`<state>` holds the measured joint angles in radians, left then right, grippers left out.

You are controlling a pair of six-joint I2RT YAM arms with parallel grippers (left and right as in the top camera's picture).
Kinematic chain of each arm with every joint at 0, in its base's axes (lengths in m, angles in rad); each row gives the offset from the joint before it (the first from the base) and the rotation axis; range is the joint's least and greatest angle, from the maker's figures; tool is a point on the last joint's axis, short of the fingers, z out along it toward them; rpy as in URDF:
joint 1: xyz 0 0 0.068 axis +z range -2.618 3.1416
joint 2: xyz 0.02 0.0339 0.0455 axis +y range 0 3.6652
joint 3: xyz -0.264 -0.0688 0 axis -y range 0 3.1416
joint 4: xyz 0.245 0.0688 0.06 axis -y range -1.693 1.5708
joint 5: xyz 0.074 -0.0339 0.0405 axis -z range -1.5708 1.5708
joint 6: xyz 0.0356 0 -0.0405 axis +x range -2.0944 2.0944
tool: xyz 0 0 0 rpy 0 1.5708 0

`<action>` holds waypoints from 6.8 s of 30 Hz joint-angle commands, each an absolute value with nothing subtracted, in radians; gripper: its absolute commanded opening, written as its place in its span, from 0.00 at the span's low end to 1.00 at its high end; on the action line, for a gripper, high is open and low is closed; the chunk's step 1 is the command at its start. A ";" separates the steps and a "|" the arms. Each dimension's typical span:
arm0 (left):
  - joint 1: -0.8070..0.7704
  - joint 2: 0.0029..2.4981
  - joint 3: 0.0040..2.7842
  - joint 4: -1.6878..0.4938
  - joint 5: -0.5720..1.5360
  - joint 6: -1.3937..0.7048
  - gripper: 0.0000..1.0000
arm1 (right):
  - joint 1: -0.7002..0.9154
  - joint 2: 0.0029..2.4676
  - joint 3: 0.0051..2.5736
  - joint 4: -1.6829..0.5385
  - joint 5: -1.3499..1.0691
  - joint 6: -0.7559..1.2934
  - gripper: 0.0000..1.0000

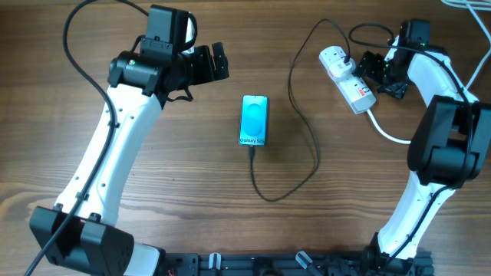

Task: Plug charger to phone and switch on socket

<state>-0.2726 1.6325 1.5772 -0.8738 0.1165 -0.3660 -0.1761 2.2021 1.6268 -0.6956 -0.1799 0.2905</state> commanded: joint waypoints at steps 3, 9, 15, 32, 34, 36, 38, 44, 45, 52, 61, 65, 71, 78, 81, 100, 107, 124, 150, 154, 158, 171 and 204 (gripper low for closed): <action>-0.273 1.633 1.571 -0.872 0.106 -0.378 1.00 | -0.202 2.041 1.617 -0.787 -0.091 0.317 1.00; -0.273 1.633 1.571 -0.872 0.106 -0.378 1.00 | -0.187 1.642 1.596 -0.991 -0.019 0.325 1.00; -0.273 1.633 1.571 -0.872 0.106 -0.378 1.00 | -0.038 1.197 1.250 -0.905 -0.027 0.401 1.00; -0.273 1.633 1.571 -0.872 0.107 -0.378 1.00 | 0.039 0.860 1.055 -1.133 -0.026 0.631 1.00; -0.273 1.633 1.571 -0.872 0.107 -0.378 1.00 | 0.039 0.873 1.055 -1.113 -0.034 0.625 1.00; -0.273 1.633 1.571 -0.872 0.107 -0.378 1.00 | 0.039 0.878 1.050 -1.077 -0.075 0.548 1.00; -0.273 1.633 1.571 -0.872 0.106 -0.378 1.00 | 0.039 0.867 1.016 -0.963 -0.175 0.318 1.00; -0.273 1.633 1.571 -0.872 0.107 -0.378 1.00 | 0.039 0.618 0.723 -0.585 -0.332 0.091 1.00; -0.273 1.633 1.571 -0.872 0.107 -0.378 1.00 | 0.039 0.552 0.653 -0.509 -0.332 0.078 1.00; -0.273 1.633 1.571 -0.872 0.107 -0.378 1.00 | 0.038 0.186 0.259 -0.146 -0.308 -0.027 1.00; -0.273 1.633 1.571 -0.872 0.107 -0.378 1.00 | 0.038 0.051 0.118 -0.025 -0.198 -0.105 1.00; -0.273 1.633 1.571 -0.872 0.107 -0.378 1.00 | 0.038 0.003 0.031 0.065 -0.155 -0.048 1.00; -0.273 1.633 1.571 -0.872 0.106 -0.378 1.00 | 0.038 0.003 0.005 0.001 -0.015 0.002 1.00; -0.273 1.633 1.571 -0.872 0.107 -0.378 1.00 | 0.030 0.003 0.005 0.001 -0.008 -0.023 1.00; -0.273 1.633 1.571 -0.872 0.107 -0.378 1.00 | 0.030 0.003 0.005 0.001 -0.008 -0.022 1.00; -0.273 1.633 1.571 -0.872 0.107 -0.378 1.00 | 0.030 0.004 0.005 0.003 -0.023 -0.023 1.00; -0.268 1.633 1.571 -0.950 0.080 -0.371 1.00 | 0.030 0.004 0.005 0.003 -0.023 -0.023 1.00; -0.151 0.863 0.735 -0.766 -0.010 -0.216 1.00 | 0.030 0.004 0.005 0.003 -0.023 -0.023 1.00; -0.004 0.003 0.006 -0.076 0.036 -0.042 1.00 | 0.030 0.004 0.005 0.003 -0.023 -0.023 1.00; -0.004 0.003 0.006 -0.078 0.033 0.025 1.00 | 0.031 0.004 0.005 0.003 -0.023 -0.023 1.00; -0.004 0.003 0.006 -0.078 0.032 0.072 1.00 | 0.030 0.004 0.005 0.003 -0.023 -0.023 1.00; -0.004 0.003 0.006 -0.078 0.026 0.037 1.00 | 0.030 0.004 0.005 0.003 -0.023 -0.023 1.00; -0.004 0.003 0.006 -0.076 0.025 0.038 1.00 | 0.030 0.004 0.005 0.004 -0.023 -0.025 1.00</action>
